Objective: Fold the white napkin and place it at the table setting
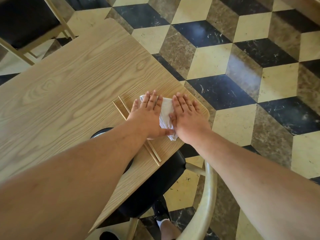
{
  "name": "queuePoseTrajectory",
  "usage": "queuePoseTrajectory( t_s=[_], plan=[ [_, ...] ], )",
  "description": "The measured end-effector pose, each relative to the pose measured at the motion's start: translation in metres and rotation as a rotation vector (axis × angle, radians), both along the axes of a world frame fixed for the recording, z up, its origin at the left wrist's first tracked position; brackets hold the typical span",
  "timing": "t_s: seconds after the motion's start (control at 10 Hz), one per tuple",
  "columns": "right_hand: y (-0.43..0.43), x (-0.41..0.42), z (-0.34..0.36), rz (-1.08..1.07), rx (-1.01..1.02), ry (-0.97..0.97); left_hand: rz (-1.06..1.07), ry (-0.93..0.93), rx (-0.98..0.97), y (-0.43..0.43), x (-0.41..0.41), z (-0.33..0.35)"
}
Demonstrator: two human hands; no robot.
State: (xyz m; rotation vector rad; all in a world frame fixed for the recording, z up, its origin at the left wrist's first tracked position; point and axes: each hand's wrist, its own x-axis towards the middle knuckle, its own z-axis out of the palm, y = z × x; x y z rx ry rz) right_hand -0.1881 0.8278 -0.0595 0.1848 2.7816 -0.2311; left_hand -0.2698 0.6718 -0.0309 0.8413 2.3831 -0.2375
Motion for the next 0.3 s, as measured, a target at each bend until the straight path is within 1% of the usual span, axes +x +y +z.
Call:
queuePoseTrajectory(
  t_s=[0.1,0.2,0.3],
  plan=[
    [-0.002,-0.006,0.012,0.009,0.02,-0.045,-0.024,0.052,-0.014,0.001,-0.003,0.013],
    [0.001,-0.014,0.028,0.028,0.071,-0.087,-0.031,0.107,0.039,-0.002,-0.007,0.028],
    [-0.002,-0.014,0.049,0.03,0.082,-0.024,-0.027,0.178,0.088,-0.009,-0.003,0.043]
  ],
)
